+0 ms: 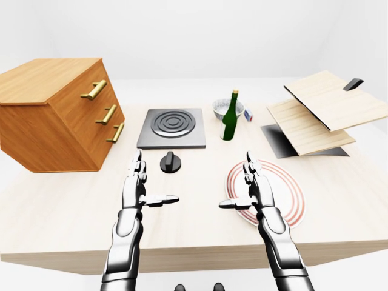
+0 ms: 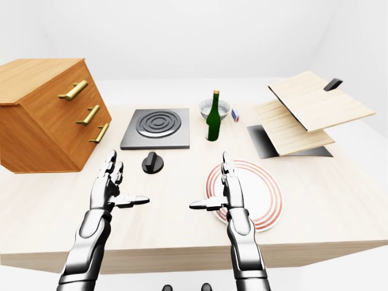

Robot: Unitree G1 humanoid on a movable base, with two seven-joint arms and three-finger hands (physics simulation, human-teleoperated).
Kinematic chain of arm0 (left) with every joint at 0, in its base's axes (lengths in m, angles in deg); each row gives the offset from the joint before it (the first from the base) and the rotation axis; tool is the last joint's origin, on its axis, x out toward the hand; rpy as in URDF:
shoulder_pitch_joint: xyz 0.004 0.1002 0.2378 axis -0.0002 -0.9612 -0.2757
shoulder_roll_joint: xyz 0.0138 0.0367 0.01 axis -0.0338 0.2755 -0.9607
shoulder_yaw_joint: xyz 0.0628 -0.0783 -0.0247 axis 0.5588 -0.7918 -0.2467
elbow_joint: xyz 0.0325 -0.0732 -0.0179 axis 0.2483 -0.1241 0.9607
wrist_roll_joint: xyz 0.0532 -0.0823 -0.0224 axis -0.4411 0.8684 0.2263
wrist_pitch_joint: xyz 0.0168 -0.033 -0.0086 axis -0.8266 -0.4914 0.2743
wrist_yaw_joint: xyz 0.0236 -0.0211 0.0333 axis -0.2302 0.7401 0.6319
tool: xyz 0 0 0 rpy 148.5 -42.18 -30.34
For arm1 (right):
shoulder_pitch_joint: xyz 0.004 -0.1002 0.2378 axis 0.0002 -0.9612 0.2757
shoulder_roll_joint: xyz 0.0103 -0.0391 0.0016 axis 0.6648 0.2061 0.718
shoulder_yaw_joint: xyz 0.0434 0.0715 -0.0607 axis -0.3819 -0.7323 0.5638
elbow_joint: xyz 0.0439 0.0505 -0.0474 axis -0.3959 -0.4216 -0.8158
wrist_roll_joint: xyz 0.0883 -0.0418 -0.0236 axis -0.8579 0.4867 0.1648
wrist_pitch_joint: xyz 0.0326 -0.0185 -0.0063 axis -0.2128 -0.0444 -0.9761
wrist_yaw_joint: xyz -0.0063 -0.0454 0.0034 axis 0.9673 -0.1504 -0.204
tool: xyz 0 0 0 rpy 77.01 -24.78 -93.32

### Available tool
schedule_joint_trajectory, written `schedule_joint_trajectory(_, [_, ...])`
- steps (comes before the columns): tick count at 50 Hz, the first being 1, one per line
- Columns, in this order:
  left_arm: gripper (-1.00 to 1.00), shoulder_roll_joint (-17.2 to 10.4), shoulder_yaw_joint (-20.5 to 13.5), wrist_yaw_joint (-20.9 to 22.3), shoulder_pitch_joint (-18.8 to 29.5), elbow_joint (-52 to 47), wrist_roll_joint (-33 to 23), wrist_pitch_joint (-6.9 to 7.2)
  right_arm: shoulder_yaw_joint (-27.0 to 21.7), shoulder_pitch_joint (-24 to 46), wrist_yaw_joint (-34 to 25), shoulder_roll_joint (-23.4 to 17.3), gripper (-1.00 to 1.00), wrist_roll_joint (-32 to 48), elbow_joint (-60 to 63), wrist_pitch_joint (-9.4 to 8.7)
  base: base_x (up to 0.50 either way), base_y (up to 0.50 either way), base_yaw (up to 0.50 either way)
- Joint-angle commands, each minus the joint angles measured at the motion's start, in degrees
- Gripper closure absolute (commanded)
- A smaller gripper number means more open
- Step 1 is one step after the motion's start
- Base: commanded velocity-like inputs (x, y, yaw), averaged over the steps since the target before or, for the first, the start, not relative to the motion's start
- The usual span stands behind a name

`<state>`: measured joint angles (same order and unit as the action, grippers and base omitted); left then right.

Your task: Turn on the stove.

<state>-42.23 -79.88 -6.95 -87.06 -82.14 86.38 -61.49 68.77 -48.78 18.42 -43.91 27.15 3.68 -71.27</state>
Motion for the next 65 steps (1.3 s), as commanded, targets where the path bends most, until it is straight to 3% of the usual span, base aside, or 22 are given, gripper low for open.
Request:
schedule_joint_trajectory(1, [-1.00, -0.18, -0.37, -0.05, 0.26, 0.29, 0.34, 0.04, 0.01, 0.06, 0.00, 0.01, -1.00, 0.05, -0.30, 0.16, 0.22, 0.00, 0.00])
schedule_joint_trajectory(25, [-1.00, -0.12, -0.12, 0.01, 0.24, 0.49, 0.12, -0.19, 0.01, -0.06, 0.18, 0.09, -1.00, 0.13, 0.02, 0.08, 0.22, 0.00, 0.00])
schedule_joint_trajectory(36, [-1.00, 0.13, 0.29, 0.14, -0.66, -1.21, -0.28, 0.25, 0.02, -0.23, 0.67, 0.17, -1.00, 0.08, -0.96, 2.73, 0.04, 0.00, 0.00])
schedule_joint_trajectory(41, [-1.00, 0.21, 0.41, 0.32, -0.52, -0.90, -0.29, 0.62, -0.22, -0.31, 0.32, 0.10, -1.00, -0.69, -0.50, 2.77, 0.00, 0.00, 0.00])
schedule_joint_trajectory(46, [-1.00, -0.14, 0.18, 0.08, 2.10, 5.44, -0.48, -1.67, -0.28, -0.18, 0.39, 0.05, -1.00, -0.79, -0.64, 2.59, 0.00, 0.00, 0.00])
schedule_joint_trajectory(52, [-1.00, -0.17, 0.61, -0.16, 3.12, 8.10, -0.74, -2.63, -0.31, -0.20, 0.36, 0.02, -1.00, -0.81, -0.52, 2.49, 0.00, 0.00, 0.00])
schedule_joint_trajectory(59, [-1.00, -0.02, 1.37, -0.59, 4.87, 13.35, -1.55, -5.18, -0.27, -0.30, 0.36, 0.03, -1.00, -0.83, -0.30, 2.34, 0.00, 0.00, 0.00])
schedule_joint_trajectory(65, [-1.00, 0.22, 1.96, -0.80, 5.47, 15.32, -1.96, -5.88, -0.15, -0.29, 0.40, 0.09, -1.00, -0.76, -0.51, 2.41, 0.00, 0.00, 0.00])
